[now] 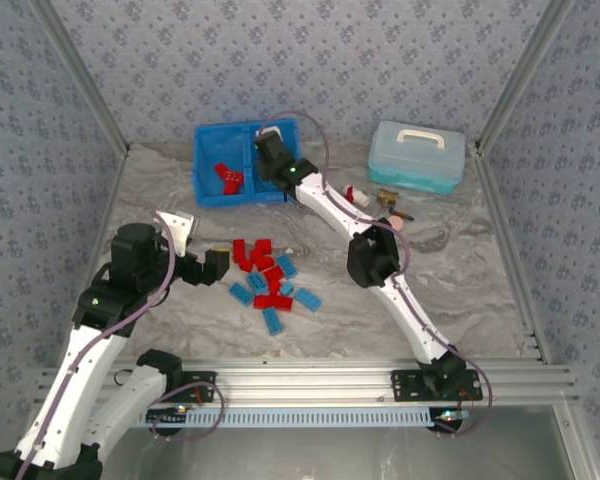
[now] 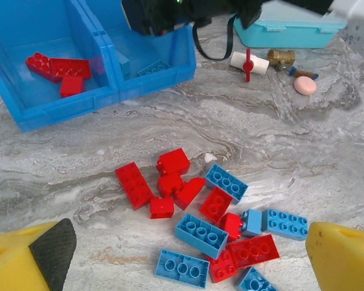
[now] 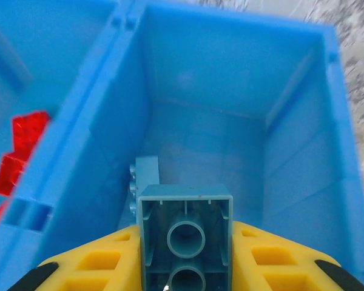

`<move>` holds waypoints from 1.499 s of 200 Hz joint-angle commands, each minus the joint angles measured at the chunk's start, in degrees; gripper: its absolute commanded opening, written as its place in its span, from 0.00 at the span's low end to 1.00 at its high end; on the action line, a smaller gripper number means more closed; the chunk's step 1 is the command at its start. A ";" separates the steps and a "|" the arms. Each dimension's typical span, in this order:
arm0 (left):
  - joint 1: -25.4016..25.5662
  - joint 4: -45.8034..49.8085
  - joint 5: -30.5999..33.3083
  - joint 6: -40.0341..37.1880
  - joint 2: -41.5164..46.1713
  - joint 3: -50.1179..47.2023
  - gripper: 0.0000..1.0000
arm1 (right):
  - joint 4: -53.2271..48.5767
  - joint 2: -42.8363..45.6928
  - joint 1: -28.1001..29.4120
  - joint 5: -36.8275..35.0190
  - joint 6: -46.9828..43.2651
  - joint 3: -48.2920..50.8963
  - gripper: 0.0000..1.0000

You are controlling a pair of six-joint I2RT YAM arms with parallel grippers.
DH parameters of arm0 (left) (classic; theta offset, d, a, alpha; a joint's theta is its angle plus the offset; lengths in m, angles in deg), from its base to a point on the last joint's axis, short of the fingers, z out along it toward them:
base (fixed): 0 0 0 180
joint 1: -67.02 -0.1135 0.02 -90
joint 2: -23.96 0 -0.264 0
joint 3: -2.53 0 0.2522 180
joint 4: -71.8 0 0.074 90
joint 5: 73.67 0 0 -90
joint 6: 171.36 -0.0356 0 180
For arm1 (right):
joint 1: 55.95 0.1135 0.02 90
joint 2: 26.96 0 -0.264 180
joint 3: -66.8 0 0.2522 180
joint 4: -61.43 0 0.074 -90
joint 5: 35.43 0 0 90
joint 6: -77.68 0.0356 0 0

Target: Sort the legos into containers by color

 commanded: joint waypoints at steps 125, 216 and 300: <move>-0.40 0.50 1.92 -1.64 -0.87 -0.66 0.99 | 0.36 14.59 0.33 0.31 0.96 8.44 0.67; 13.30 -3.90 9.80 14.19 -6.70 0.08 0.99 | 18.32 74.25 1.27 10.55 -0.67 76.49 0.96; 30.24 -8.51 27.98 33.71 -34.74 0.57 0.99 | 11.39 102.12 -0.11 13.53 12.30 105.08 1.00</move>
